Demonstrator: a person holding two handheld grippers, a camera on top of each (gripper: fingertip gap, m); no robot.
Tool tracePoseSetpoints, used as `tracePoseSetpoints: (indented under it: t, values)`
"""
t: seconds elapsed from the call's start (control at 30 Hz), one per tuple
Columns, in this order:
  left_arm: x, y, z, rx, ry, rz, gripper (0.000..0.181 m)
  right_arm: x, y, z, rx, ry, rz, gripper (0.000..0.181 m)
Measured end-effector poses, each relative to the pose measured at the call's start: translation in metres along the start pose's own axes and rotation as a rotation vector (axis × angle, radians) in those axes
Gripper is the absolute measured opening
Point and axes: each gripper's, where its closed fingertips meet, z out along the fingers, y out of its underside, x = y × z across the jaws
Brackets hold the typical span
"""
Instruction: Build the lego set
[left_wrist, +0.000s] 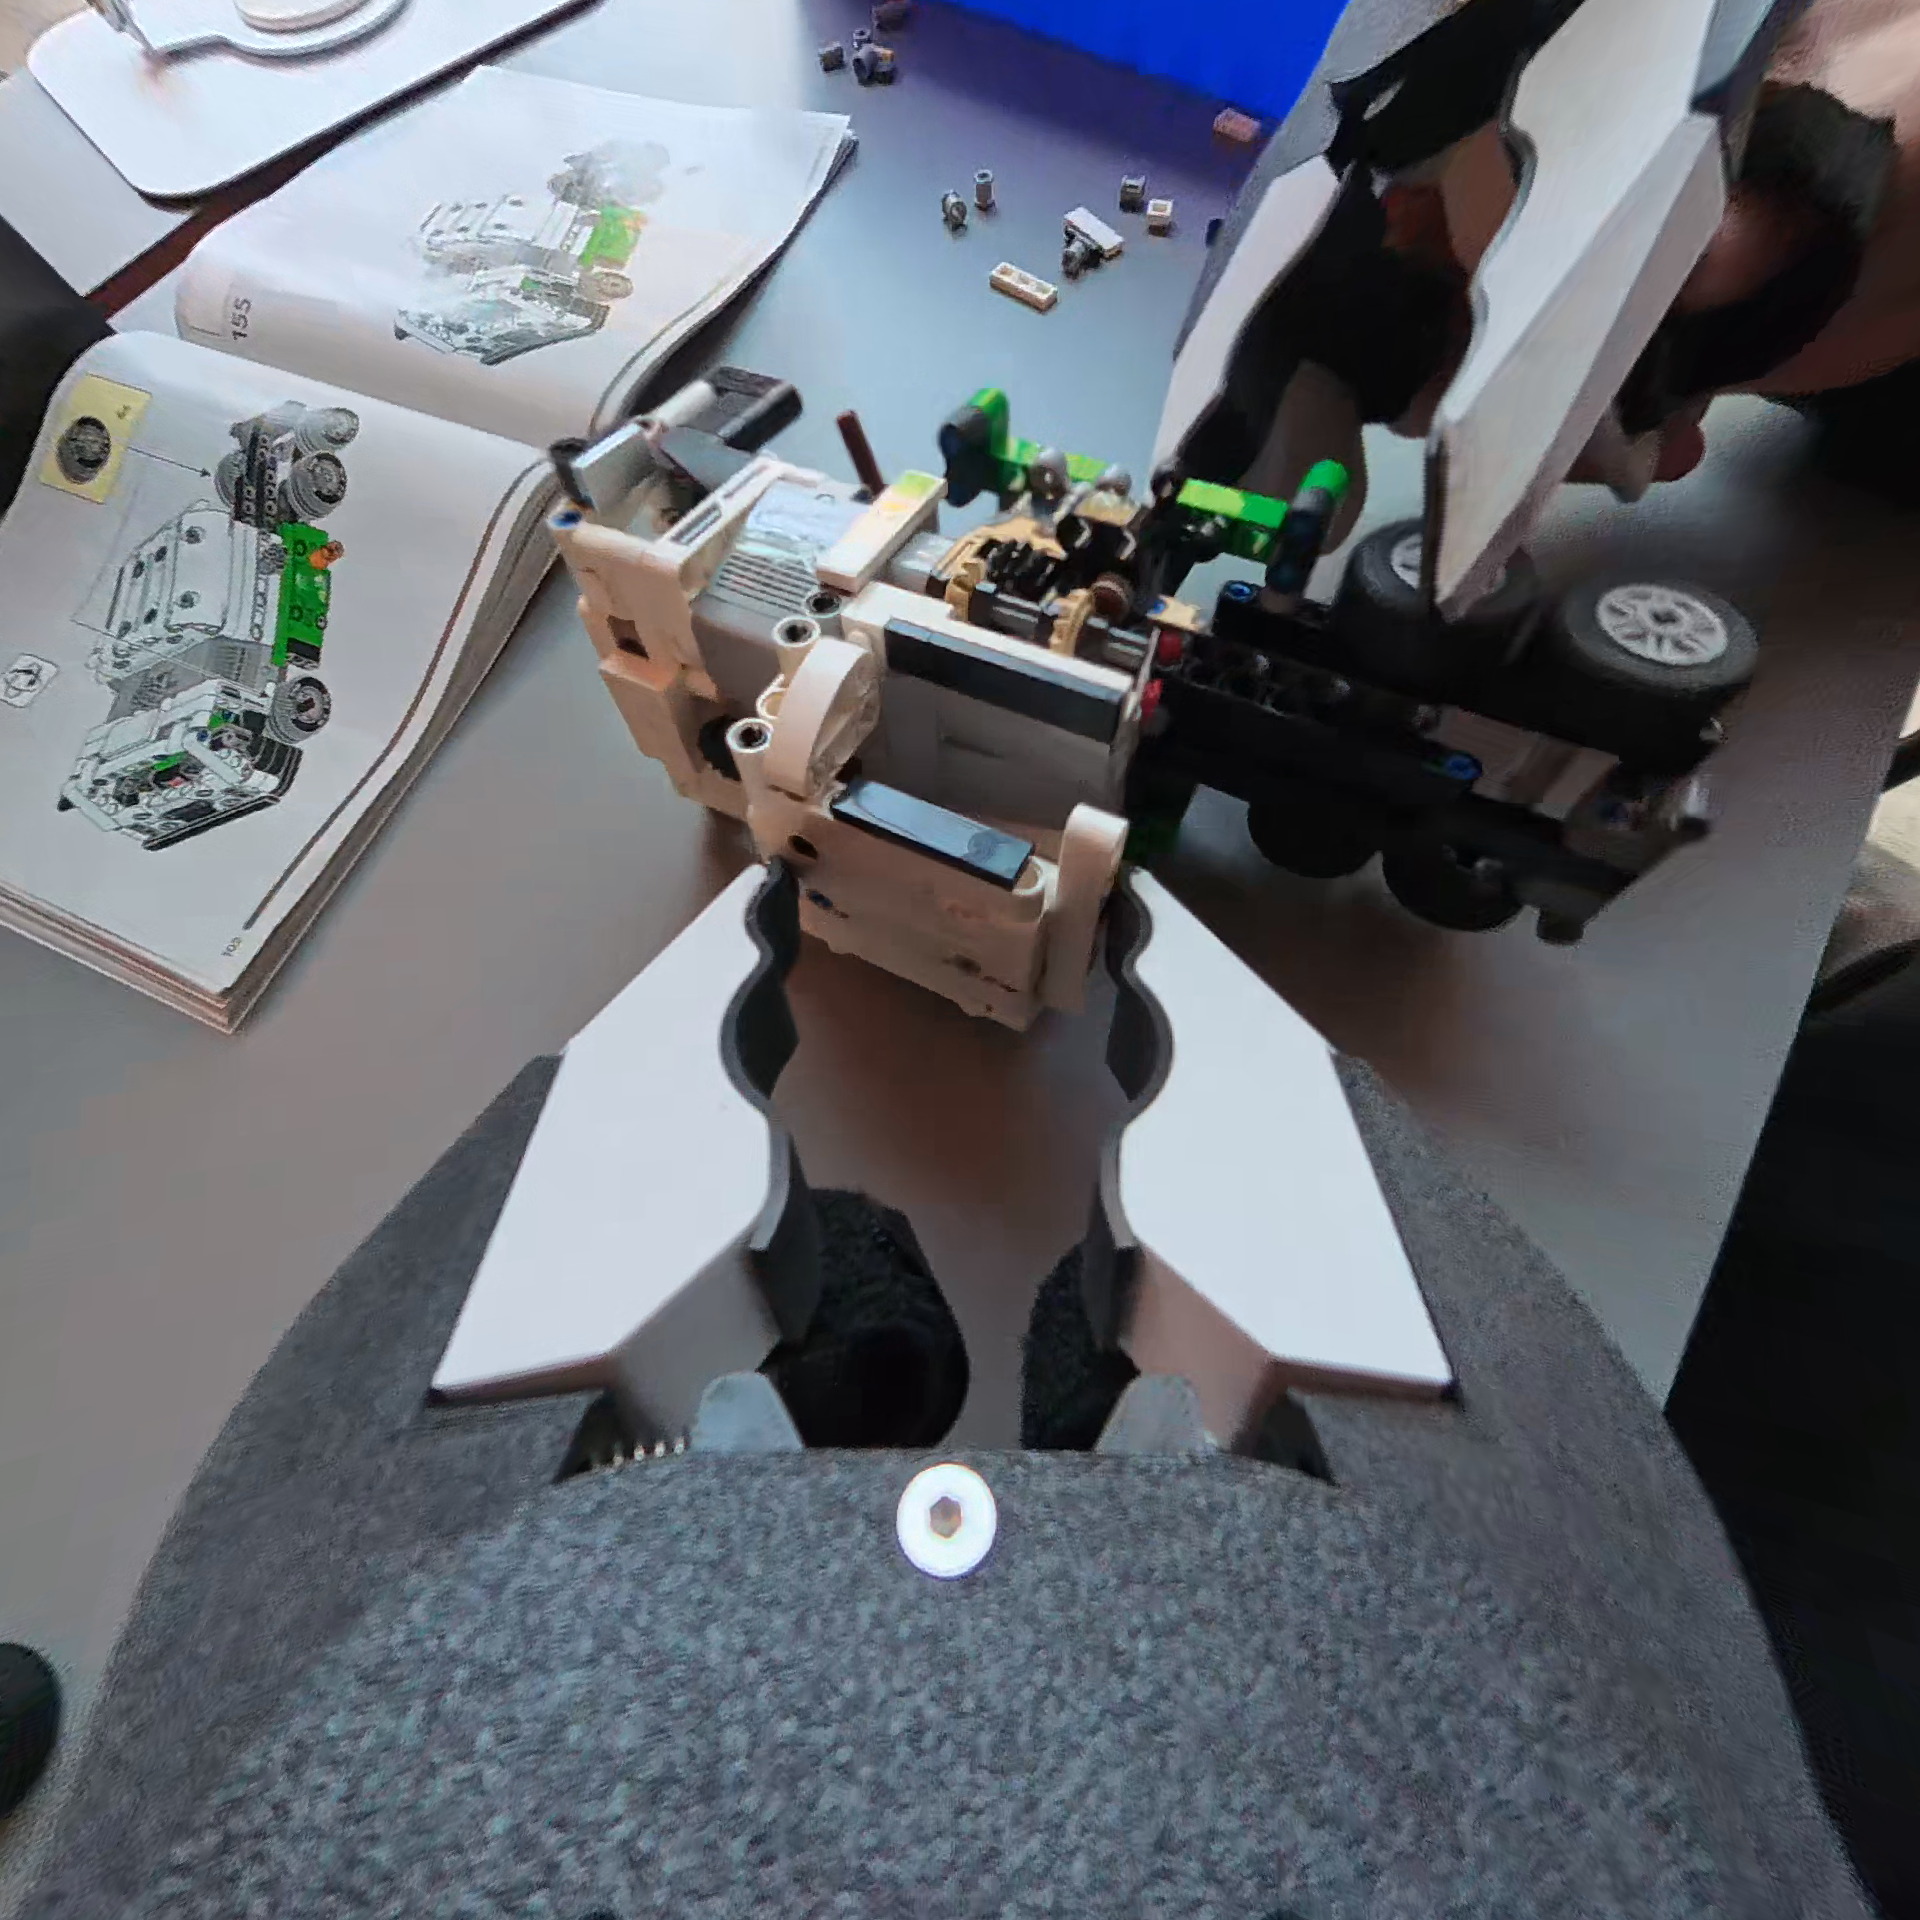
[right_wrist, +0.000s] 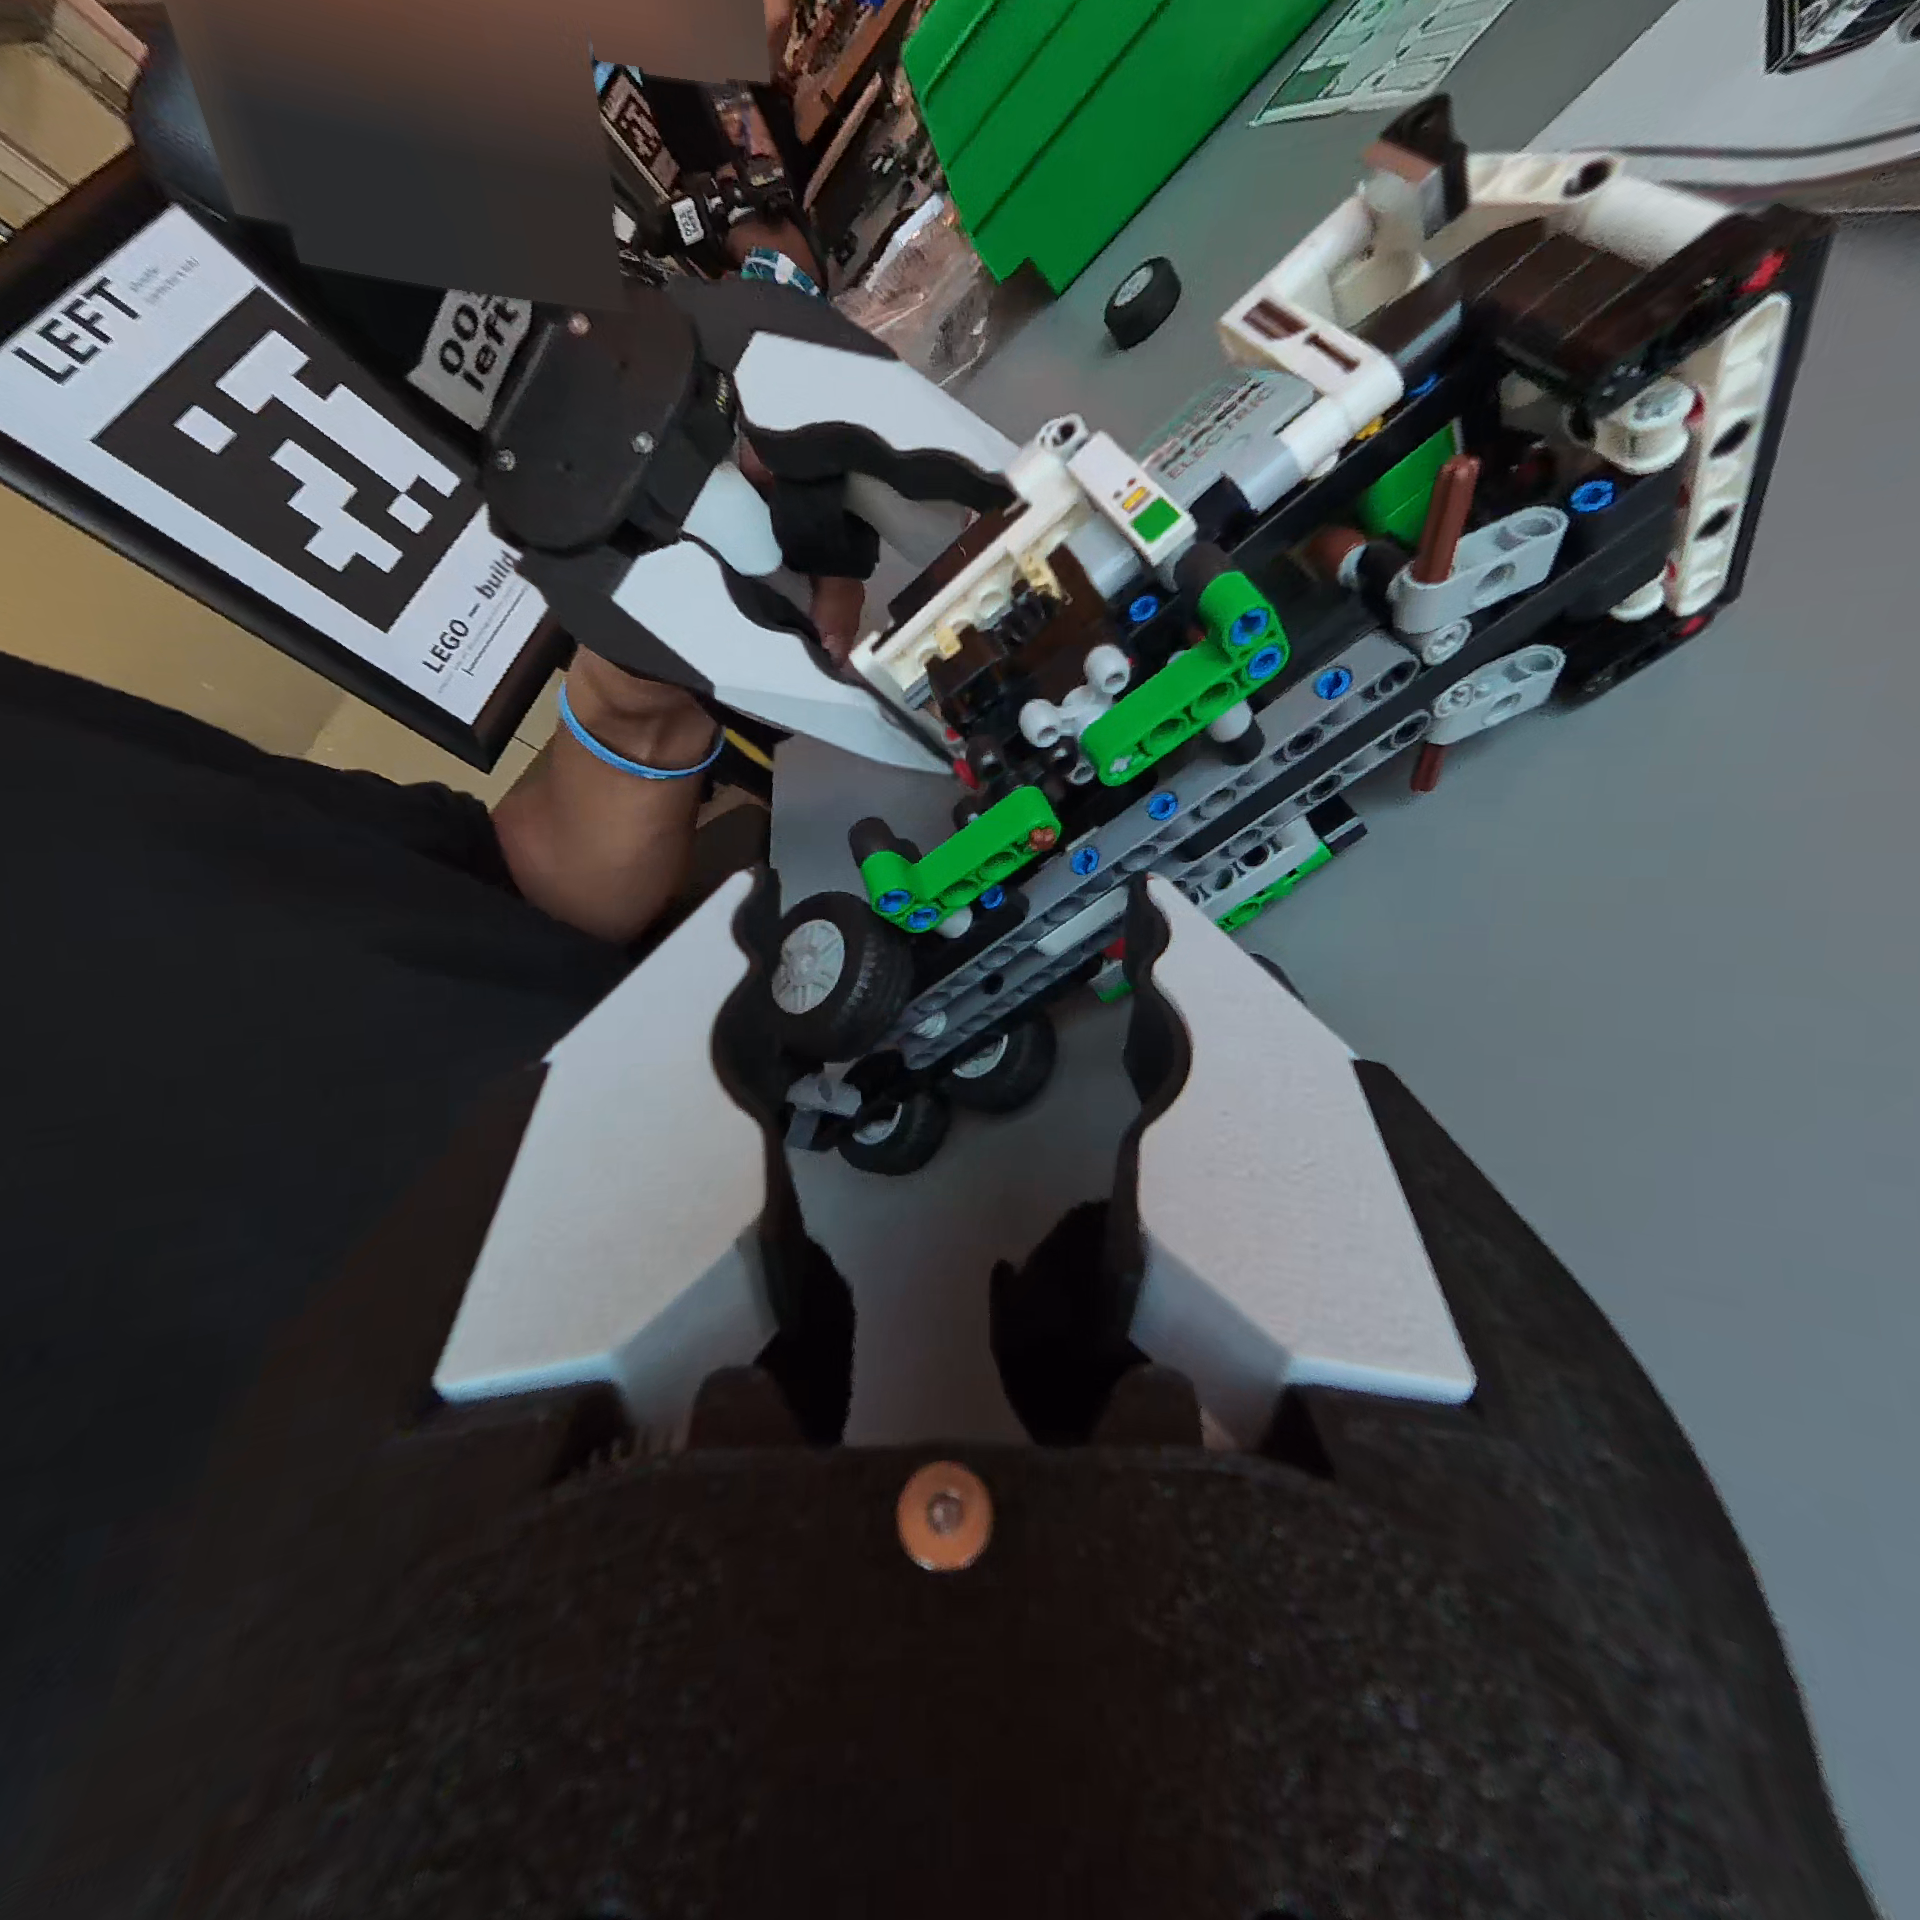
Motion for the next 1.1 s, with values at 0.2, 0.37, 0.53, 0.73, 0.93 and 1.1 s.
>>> tracePoseSetpoints:
  t: [0.2,0.37,0.53,0.73,0.93,1.1]
  values:
    - [-0.029,0.002,-0.011,-0.010,-0.022,0.071,0.035,-0.021,0.008,0.041,-0.068,0.127,-0.074,0.069]
    - [-0.054,0.008,-0.014,-0.028,0.087,0.180,0.018,-0.042,0.001,0.086,-0.013,0.079,-0.060,0.063]
    - [-0.088,0.010,-0.011,-0.054,0.116,0.248,0.020,-0.035,-0.014,0.124,0.011,0.142,-0.127,0.068]
    - [-0.110,0.004,-0.046,0.034,0.030,0.203,0.030,-0.054,-0.024,0.074,0.098,0.208,-0.235,0.061]
    - [-0.046,-0.061,-0.134,0.546,-0.030,0.196,0.049,-0.031,-0.089,-0.033,0.277,0.568,-0.454,0.050]
    - [0.062,-0.081,-0.126,0.738,-0.142,0.126,0.055,-0.005,-0.082,-0.030,0.197,0.541,-0.340,0.041]
